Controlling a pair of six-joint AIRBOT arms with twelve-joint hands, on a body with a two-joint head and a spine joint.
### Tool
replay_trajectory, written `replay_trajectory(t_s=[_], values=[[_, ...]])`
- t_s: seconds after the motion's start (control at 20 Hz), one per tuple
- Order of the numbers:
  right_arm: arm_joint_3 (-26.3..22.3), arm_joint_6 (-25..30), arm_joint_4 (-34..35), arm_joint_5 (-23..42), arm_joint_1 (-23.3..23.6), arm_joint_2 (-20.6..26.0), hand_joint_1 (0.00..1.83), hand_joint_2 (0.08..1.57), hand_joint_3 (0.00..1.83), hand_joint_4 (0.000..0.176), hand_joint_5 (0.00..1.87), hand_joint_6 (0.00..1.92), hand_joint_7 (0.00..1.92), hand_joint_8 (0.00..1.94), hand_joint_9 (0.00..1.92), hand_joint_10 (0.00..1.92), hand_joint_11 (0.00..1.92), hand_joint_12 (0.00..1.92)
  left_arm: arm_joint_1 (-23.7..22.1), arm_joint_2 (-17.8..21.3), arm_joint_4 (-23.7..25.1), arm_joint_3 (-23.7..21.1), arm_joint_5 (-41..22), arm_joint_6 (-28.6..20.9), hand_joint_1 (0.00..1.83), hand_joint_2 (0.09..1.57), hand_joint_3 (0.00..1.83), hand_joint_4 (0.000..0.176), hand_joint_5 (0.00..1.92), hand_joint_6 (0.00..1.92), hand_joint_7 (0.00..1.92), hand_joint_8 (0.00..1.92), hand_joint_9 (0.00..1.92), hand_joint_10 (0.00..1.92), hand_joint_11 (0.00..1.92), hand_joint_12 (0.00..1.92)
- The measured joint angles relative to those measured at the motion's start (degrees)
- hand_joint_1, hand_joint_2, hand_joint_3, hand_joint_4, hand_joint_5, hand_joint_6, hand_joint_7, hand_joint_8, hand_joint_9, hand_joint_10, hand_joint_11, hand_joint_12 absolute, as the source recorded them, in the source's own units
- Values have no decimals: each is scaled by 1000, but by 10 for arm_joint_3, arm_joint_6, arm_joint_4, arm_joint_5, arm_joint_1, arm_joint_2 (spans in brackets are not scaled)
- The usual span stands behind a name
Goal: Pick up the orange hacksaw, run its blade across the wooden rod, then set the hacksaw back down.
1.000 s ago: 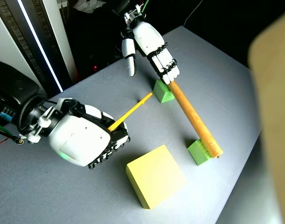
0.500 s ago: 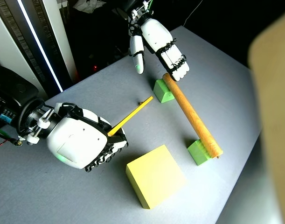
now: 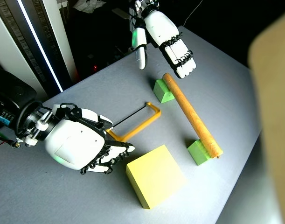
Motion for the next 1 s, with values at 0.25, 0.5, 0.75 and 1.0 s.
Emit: replay_trajectory(t_s=[0.25, 0.5, 0.75, 1.0], values=[[-30, -5, -1, -4, 12, 34, 1203, 982, 0, 0, 648, 3, 653, 0, 689, 0, 352, 837, -38, 29, 1, -6, 71, 37, 0, 1266, 2, 0, 28, 6, 21, 1, 0, 0, 0, 0], [-71, -37, -6, -4, 57, 102, 1106, 974, 0, 0, 727, 28, 786, 45, 806, 47, 422, 882, -41, 45, 6, -17, 98, 42, 0, 1307, 0, 0, 372, 26, 536, 58, 514, 64, 2, 871], [-81, -89, -9, -73, 100, 175, 907, 1013, 1, 0, 516, 1789, 549, 1892, 606, 1897, 642, 1905, -41, 46, 2, -28, 106, 42, 410, 1283, 3, 0, 165, 1913, 276, 1917, 384, 1918, 493, 1920], [-92, -91, -10, -93, 128, 212, 505, 1109, 7, 0, 1014, 1921, 1042, 1941, 1060, 1921, 1199, 1921, -51, 42, 2, -31, 101, 45, 401, 1433, 17, 0, 1228, 1921, 1322, 1921, 1391, 1921, 1570, 1921]])
